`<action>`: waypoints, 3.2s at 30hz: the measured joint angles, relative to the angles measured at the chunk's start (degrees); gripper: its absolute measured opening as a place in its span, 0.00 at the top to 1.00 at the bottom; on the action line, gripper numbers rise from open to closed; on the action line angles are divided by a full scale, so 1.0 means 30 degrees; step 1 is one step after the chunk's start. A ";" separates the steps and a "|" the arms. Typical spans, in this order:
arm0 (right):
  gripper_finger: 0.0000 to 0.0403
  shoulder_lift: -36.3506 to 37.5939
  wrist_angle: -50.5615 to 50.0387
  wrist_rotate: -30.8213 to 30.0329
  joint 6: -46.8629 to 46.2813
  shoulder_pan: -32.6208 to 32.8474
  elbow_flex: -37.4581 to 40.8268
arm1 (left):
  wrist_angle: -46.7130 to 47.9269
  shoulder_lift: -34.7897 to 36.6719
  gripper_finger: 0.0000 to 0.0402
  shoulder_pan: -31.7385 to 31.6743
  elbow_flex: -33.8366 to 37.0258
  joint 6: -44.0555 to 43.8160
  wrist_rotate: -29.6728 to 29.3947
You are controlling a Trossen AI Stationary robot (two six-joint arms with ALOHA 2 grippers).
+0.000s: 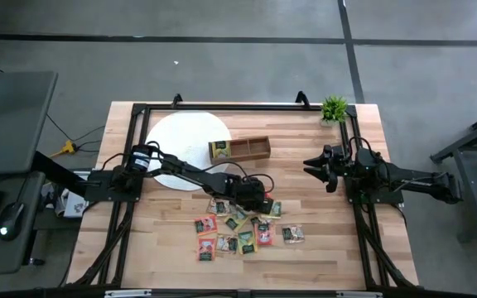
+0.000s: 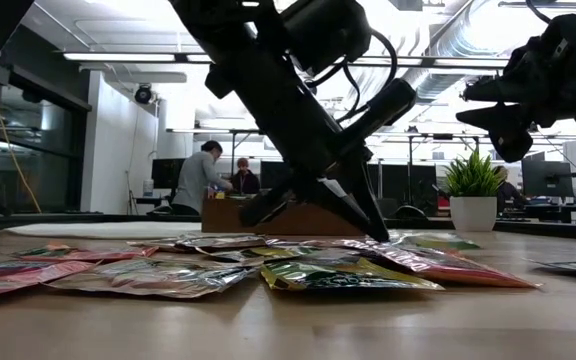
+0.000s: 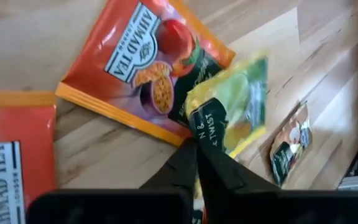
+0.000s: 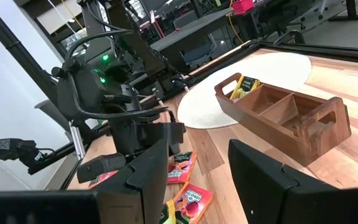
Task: Pick & Place Tea
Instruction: Put the yellow tea bag into the left compartment of the wooden organizer
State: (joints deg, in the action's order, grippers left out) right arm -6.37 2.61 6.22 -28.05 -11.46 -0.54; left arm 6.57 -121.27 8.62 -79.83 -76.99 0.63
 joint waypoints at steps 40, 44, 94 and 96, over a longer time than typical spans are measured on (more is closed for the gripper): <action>0.59 -0.0206 -0.0008 -0.0022 0.0000 -0.0003 0.0000 | 1.7184 0.1625 1.00 -0.1660 -0.9746 1.2255 0.0101; 0.59 -0.0277 -0.0014 -0.0015 -0.0007 -0.0007 0.0000 | 2.0434 0.1632 1.00 -0.2515 -1.1615 1.4898 0.0391; 0.59 -0.0342 0.0022 0.0000 -0.0004 -0.0004 0.0000 | 2.7764 -0.0852 1.00 -1.1380 -1.3421 3.5103 0.1473; 0.59 -0.0342 0.0036 0.0007 0.0000 0.0000 0.0000 | 2.7809 -0.1071 1.00 -1.1380 -1.3508 3.5074 0.1666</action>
State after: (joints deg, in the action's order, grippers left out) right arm -7.40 2.72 6.24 -28.05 -11.46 -0.54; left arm 90.00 -124.49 -25.52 -120.36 28.23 5.63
